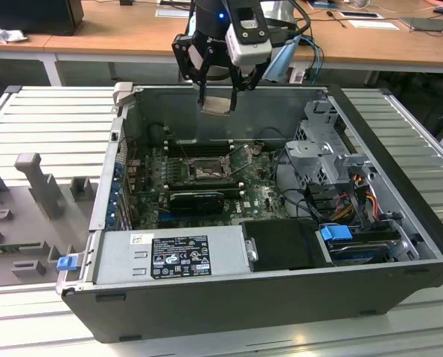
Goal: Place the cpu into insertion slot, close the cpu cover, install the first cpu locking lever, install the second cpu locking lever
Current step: 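Place the cpu into insertion slot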
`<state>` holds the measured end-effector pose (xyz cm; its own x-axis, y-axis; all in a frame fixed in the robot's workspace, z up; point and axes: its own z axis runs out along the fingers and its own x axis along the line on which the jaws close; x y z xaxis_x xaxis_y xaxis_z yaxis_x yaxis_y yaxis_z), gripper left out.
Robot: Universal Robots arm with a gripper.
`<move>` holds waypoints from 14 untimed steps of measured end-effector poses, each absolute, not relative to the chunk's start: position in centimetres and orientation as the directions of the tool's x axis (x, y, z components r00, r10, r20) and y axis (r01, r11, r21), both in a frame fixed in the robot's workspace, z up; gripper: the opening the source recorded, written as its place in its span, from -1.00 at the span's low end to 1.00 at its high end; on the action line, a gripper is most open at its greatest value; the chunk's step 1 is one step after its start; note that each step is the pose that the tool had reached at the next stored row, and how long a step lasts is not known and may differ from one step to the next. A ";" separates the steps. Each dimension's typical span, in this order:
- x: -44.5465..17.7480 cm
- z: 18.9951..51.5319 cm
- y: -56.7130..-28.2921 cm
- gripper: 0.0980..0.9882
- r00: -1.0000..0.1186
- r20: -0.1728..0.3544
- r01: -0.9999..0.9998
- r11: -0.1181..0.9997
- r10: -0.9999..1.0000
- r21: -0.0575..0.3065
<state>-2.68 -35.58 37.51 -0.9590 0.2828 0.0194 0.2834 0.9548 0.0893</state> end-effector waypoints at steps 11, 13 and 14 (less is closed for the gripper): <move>-2.7 37.4 -35.6 -0.03 -0.950 0.019 0.311 0.946 0.311 0.089; -2.7 37.3 -35.6 -0.03 -0.950 0.019 0.311 0.946 0.311 0.089; -2.7 37.3 -35.6 -0.03 -0.950 0.019 0.312 0.946 0.312 0.089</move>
